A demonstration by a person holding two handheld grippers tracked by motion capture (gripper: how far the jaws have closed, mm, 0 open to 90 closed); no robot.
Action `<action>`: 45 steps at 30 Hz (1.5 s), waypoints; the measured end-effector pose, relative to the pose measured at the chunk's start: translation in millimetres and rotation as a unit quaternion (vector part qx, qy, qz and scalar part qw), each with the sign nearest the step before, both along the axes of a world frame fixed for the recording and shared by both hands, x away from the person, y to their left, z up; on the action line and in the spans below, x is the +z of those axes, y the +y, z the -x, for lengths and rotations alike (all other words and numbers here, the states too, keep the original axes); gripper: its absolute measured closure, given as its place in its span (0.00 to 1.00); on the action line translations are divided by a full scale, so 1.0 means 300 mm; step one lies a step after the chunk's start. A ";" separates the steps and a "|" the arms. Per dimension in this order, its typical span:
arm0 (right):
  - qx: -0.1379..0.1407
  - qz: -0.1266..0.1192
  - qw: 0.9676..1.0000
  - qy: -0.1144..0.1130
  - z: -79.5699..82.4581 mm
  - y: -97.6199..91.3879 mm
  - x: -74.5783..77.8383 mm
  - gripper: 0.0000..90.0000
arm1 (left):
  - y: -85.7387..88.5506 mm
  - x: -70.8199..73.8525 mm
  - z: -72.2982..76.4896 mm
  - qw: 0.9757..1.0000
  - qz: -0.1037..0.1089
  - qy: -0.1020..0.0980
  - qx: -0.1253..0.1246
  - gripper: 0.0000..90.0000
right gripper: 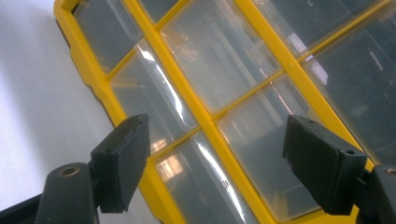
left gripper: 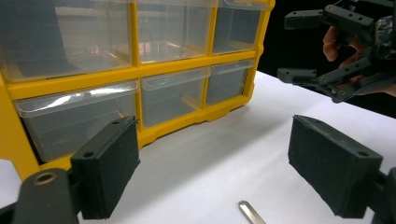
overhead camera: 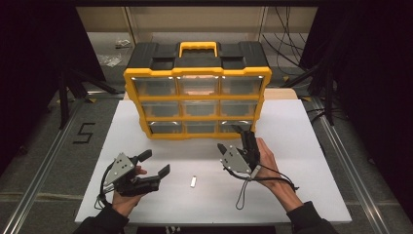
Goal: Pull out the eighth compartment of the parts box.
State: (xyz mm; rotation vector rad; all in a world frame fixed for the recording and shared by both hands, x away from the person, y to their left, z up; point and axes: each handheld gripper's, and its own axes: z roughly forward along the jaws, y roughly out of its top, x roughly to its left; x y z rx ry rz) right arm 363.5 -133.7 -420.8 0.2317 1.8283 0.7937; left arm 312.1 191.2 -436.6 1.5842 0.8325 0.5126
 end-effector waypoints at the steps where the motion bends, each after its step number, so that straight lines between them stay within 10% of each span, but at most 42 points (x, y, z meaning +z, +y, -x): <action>1: 0.001 0.004 1.000 -0.003 -0.003 0.004 -0.003 0.27 | 0.000 0.000 0.000 1.000 0.000 0.000 0.000 0.17; 45: 0.006 0.129 0.989 -0.071 -0.157 0.133 -0.107 0.33 | -0.005 -0.001 0.001 1.000 0.002 0.002 -0.005 0.17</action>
